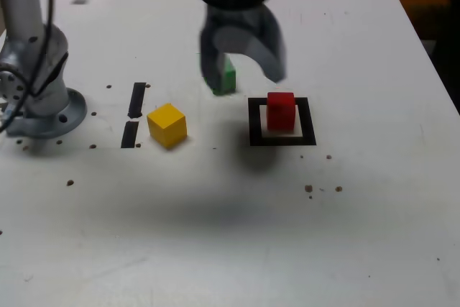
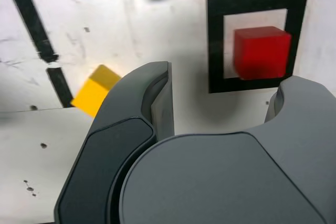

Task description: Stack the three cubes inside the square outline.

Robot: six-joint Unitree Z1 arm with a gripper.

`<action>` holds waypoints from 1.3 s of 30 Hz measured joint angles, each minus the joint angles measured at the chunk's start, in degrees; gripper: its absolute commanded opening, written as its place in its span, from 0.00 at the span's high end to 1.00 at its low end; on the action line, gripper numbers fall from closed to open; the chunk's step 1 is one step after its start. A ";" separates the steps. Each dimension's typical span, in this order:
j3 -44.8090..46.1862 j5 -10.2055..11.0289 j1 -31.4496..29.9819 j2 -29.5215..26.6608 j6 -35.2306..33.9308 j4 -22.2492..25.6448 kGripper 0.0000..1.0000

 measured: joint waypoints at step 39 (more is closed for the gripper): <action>18.45 -0.61 -17.23 -17.62 -1.51 2.13 0.24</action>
